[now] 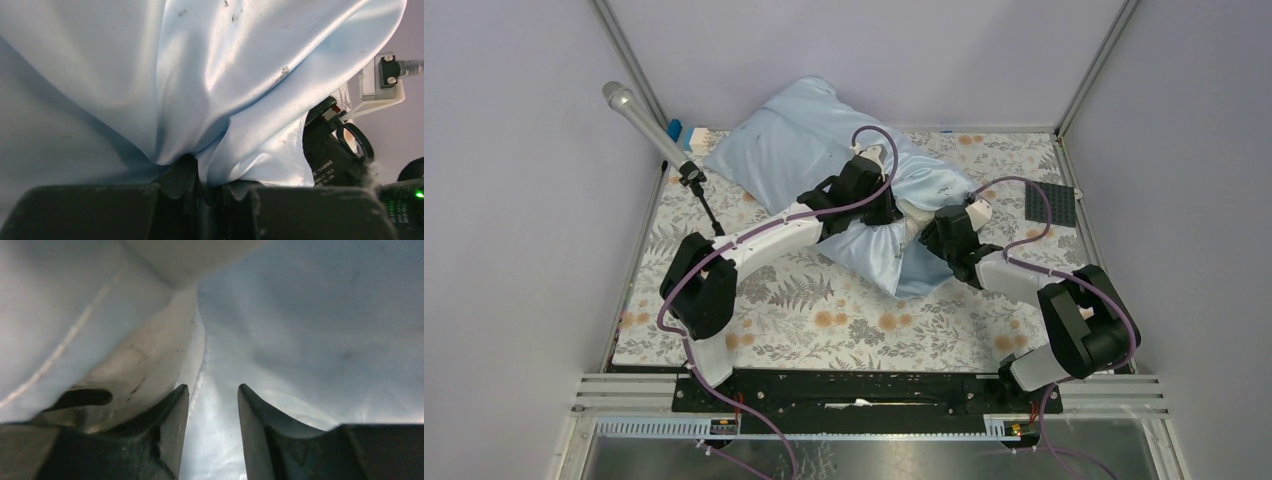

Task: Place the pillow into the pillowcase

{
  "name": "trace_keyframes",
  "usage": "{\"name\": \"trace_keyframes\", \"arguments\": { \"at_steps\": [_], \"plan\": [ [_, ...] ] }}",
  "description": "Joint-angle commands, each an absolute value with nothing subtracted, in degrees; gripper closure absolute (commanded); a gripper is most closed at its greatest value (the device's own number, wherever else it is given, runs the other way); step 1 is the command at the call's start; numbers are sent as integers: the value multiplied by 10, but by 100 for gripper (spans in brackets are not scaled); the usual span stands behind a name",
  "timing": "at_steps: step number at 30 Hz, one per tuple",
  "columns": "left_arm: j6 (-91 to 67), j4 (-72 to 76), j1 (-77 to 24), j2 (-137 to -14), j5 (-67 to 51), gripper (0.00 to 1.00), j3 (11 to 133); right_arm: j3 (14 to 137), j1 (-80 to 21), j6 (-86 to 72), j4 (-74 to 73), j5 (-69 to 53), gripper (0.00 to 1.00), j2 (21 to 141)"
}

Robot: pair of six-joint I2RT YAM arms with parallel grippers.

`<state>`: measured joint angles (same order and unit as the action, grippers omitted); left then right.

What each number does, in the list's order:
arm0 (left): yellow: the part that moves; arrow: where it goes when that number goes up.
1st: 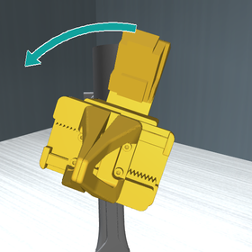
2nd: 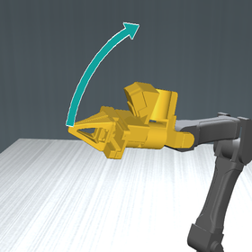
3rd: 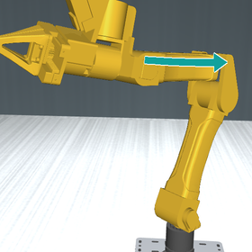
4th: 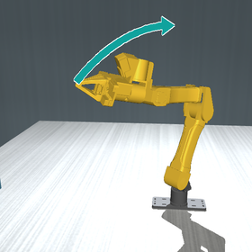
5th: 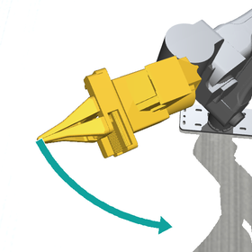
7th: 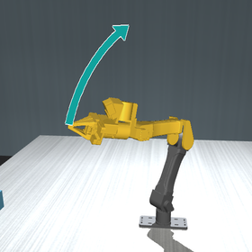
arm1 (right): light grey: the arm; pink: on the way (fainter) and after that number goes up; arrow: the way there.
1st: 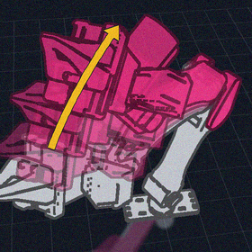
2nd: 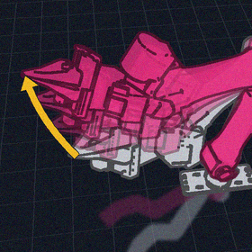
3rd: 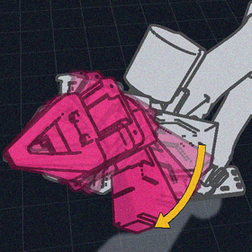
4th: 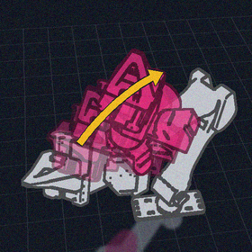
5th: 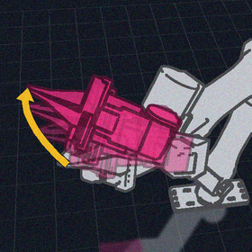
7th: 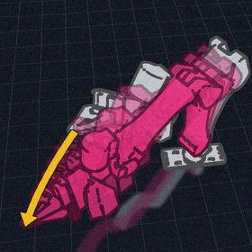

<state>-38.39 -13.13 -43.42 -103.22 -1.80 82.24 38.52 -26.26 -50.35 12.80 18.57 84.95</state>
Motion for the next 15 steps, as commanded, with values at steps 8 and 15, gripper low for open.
{"name": "trace_keyframes", "arguments": {
  "at_steps": [8,15],
  "plan": [
    [-481,-35,-412,-982,-75,100,859,443,-272,-431,145,303,29,904],
    [-531,-6,-395,-969,-122,100,872,462,-274,-400,147,302,20,936]
  ]
}}
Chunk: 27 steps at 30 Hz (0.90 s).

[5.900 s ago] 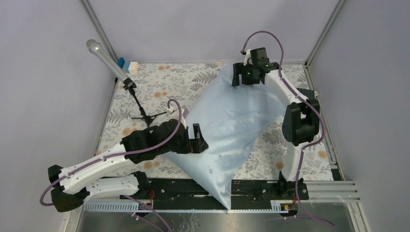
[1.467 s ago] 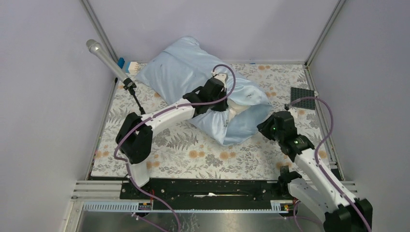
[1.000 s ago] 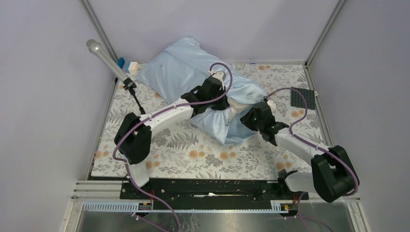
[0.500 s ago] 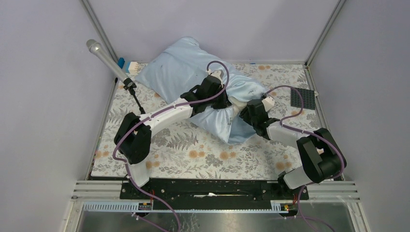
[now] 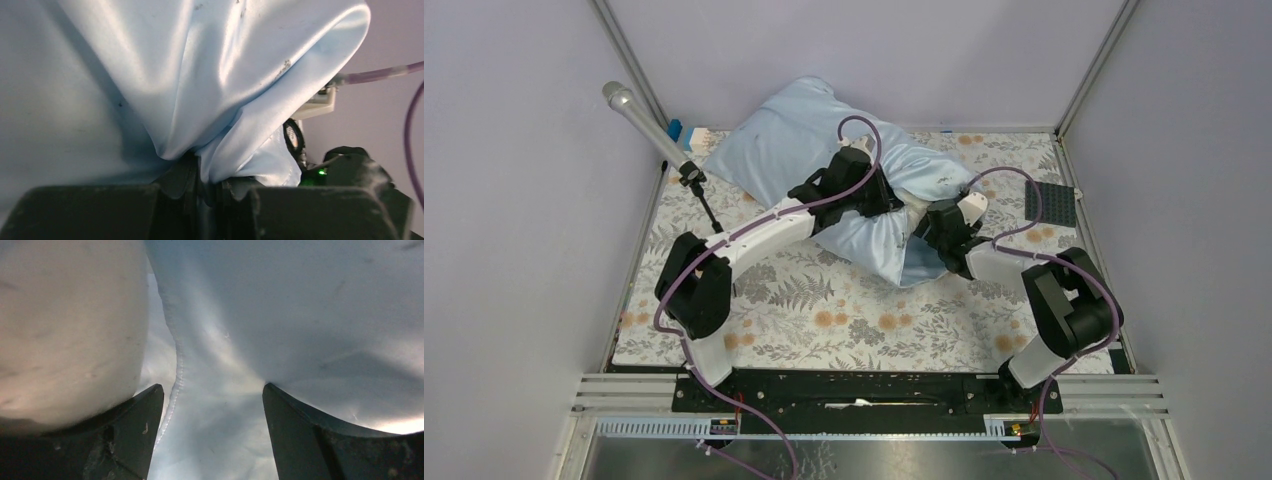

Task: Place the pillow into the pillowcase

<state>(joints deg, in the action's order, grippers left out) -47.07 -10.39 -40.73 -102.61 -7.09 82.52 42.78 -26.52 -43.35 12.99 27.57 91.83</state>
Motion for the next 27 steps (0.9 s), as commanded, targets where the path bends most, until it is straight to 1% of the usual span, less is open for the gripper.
{"name": "trace_keyframes", "arguments": {
  "at_steps": [1,6,9,11,13,14,15,16,18,19,23,27],
  "plan": [
    [-535,-3,-393,-969,-127,100,876,469,-274,-396,140,300,20,942],
    [-548,8,-390,-967,-136,100,870,524,-277,-379,62,300,20,997],
    [-548,17,-389,-962,-136,100,863,546,-279,-373,26,294,29,1030],
    [-545,17,-388,-959,-132,100,857,549,-279,-367,21,285,31,1048],
    [-544,19,-385,-955,-129,100,849,555,-279,-364,7,281,37,1065],
    [-541,17,-384,-953,-127,100,844,555,-279,-363,5,279,44,1070],
    [-537,15,-382,-952,-125,100,840,551,-279,-366,4,280,63,1068],
    [-534,12,-380,-952,-123,100,834,545,-279,-371,4,279,75,1060],
    [-524,6,-375,-954,-113,100,813,520,-280,-378,9,276,89,1020],
    [-522,8,-372,-954,-109,100,799,507,-278,-382,15,273,93,996],
    [-518,24,-366,-960,-95,100,741,468,-277,-383,28,242,96,898],
    [-522,42,-361,-978,-75,100,701,431,-272,-387,38,198,95,809]
  ]
}}
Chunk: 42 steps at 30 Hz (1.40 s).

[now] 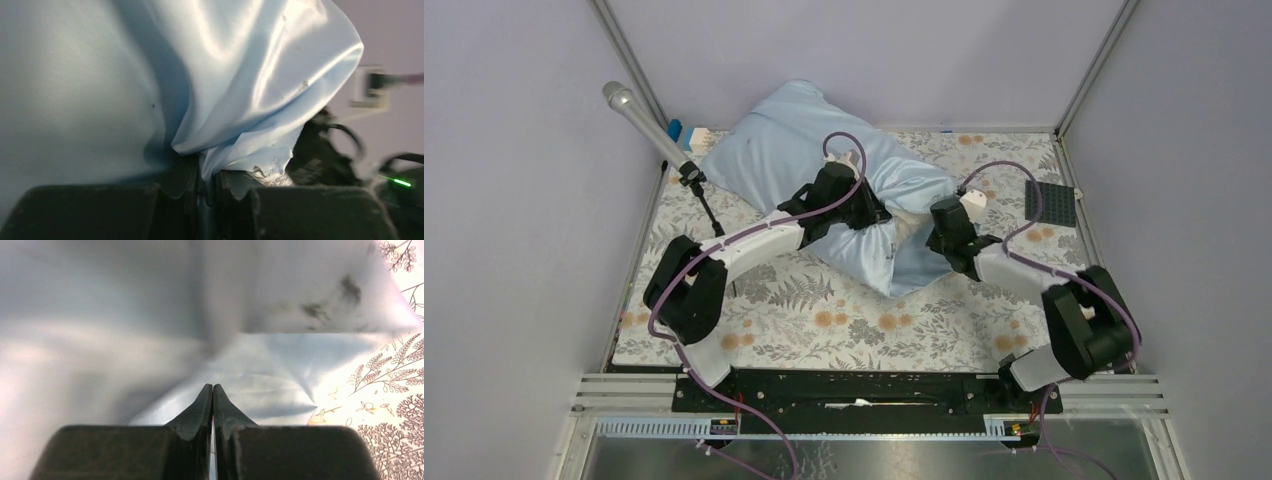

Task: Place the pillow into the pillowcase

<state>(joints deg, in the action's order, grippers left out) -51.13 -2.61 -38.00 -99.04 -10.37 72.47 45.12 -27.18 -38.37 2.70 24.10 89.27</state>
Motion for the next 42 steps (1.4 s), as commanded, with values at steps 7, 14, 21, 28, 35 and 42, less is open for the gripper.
{"name": "trace_keyframes", "arguments": {
  "at_steps": [7,14,21,28,35,42],
  "plan": [
    [-537,74,-360,-990,-75,100,666,377,-265,-391,27,164,98,740],
    [-557,86,-359,-968,-103,100,701,374,-265,-416,164,108,74,826],
    [-588,104,-360,-953,-128,100,711,418,-264,-428,243,156,55,925],
    [-630,159,-360,-938,-149,100,713,468,-268,-406,198,225,35,990],
    [-648,199,-360,-938,-149,100,715,564,-278,-381,26,326,39,1071],
    [-636,194,-360,-912,-146,100,708,593,-280,-355,-16,329,50,1132]
  ]
}}
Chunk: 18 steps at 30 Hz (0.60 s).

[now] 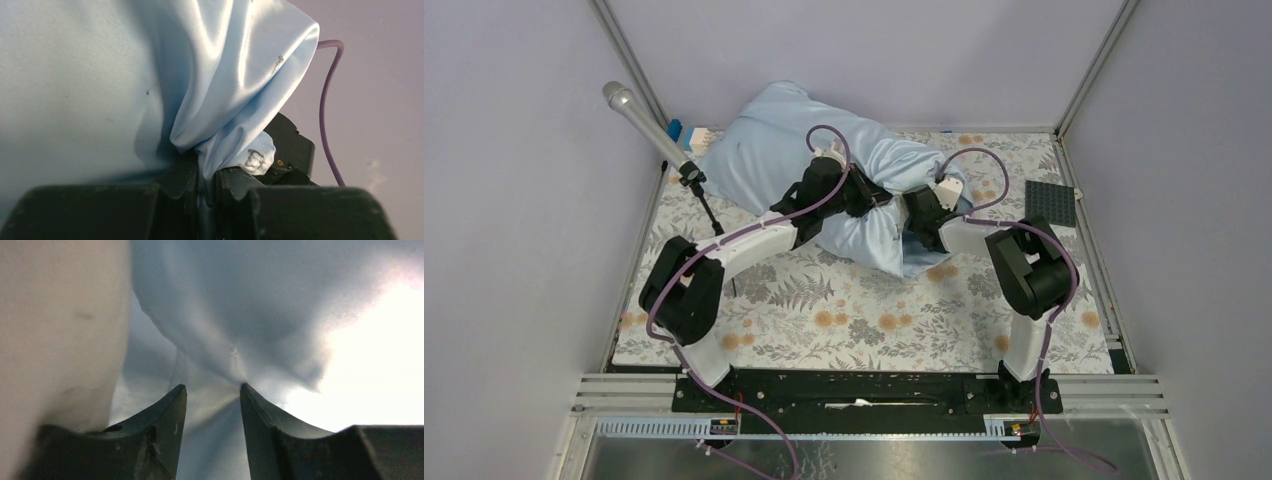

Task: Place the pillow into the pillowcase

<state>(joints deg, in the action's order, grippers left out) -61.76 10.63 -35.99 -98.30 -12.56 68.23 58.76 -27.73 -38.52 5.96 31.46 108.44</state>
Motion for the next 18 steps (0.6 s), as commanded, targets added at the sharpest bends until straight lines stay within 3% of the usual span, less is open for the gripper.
{"name": "trace_keyframes", "arguments": {
  "at_steps": [1,5,9,18],
  "plan": [
    [-631,192,-360,-906,-142,100,701,596,-280,-353,-20,325,55,1136],
    [-615,179,-356,-888,-129,100,676,584,-281,-356,-24,324,84,1126],
    [-599,165,-353,-880,-117,100,645,556,-276,-364,-16,323,99,1078],
    [-579,158,-351,-897,-78,100,569,425,-222,-380,126,163,100,921]
  ]
}}
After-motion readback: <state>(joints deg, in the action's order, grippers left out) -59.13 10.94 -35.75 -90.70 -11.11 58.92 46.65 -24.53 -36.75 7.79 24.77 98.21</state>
